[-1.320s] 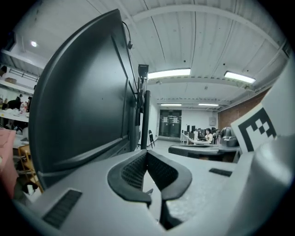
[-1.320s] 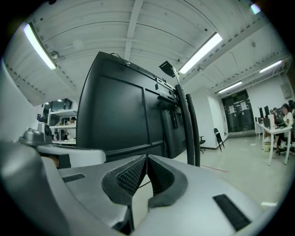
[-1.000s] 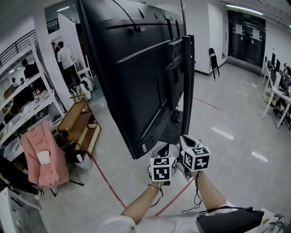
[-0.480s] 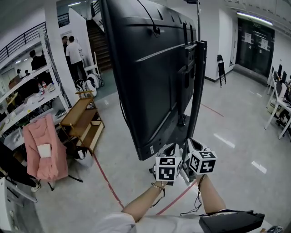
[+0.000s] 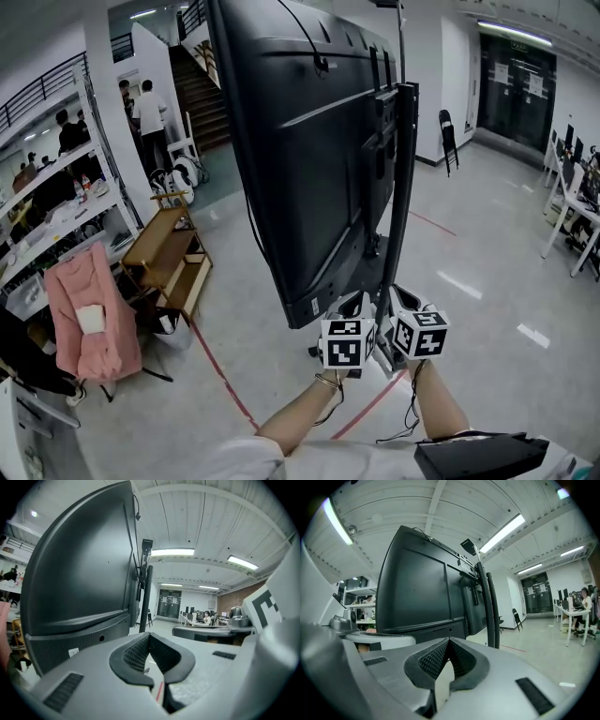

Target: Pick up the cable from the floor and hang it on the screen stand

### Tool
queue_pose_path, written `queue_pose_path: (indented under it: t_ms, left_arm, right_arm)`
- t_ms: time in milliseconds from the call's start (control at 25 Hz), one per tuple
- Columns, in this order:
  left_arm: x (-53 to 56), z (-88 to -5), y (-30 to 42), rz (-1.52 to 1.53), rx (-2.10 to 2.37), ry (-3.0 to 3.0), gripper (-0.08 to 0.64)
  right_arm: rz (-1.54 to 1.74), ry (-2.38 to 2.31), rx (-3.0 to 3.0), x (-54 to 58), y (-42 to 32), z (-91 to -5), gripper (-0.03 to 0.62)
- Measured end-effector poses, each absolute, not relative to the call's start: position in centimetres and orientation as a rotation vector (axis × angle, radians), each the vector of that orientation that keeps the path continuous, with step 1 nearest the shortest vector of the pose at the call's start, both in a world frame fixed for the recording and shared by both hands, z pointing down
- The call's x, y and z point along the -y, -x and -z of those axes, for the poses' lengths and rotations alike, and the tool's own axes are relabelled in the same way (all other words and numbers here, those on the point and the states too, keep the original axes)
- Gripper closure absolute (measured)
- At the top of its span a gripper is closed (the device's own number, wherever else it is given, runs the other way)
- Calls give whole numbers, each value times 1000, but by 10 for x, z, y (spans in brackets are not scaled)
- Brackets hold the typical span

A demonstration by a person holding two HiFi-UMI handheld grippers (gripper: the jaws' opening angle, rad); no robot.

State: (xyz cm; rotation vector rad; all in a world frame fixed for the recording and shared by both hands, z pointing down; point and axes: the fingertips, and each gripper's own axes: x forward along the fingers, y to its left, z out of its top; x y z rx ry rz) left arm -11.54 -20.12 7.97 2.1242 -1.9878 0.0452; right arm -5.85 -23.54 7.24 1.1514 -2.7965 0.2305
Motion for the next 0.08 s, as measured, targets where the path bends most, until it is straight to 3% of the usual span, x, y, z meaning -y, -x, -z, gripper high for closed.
queue_pose_path:
  t_ms: [80]
  left_arm:
    - [200,-80,117,-39,1991,-2120,557]
  right_arm:
    - [-223,-1142,2792,233,60,-74,577]
